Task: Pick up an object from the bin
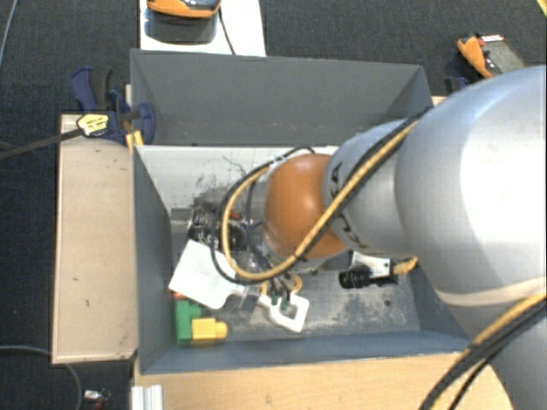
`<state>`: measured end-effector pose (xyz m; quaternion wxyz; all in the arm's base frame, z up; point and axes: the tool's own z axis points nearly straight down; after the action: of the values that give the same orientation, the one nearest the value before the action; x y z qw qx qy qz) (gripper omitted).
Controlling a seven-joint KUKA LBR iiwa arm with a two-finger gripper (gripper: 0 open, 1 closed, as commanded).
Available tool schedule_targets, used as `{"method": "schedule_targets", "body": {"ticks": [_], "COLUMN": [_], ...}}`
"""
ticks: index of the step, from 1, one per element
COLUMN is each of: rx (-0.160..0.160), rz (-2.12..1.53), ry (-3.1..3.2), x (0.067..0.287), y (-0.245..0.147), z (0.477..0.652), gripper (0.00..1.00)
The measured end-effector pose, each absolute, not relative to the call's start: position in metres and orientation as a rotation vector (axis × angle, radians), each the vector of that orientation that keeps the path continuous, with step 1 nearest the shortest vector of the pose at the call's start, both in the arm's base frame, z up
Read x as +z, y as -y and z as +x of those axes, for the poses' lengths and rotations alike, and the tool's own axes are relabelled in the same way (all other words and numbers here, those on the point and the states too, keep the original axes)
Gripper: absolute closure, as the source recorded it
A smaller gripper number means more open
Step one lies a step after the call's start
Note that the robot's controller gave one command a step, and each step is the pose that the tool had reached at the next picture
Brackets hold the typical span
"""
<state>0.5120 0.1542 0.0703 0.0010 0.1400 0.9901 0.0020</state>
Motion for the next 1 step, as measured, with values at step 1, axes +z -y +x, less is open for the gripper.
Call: {"method": "schedule_targets", "body": {"ticks": [1], "rx": [-0.001], "rz": [0.442], "ry": [-3.119], "x": [0.1019], "y": [-0.1531], "z": [0.5089], "gripper": [1.0]}}
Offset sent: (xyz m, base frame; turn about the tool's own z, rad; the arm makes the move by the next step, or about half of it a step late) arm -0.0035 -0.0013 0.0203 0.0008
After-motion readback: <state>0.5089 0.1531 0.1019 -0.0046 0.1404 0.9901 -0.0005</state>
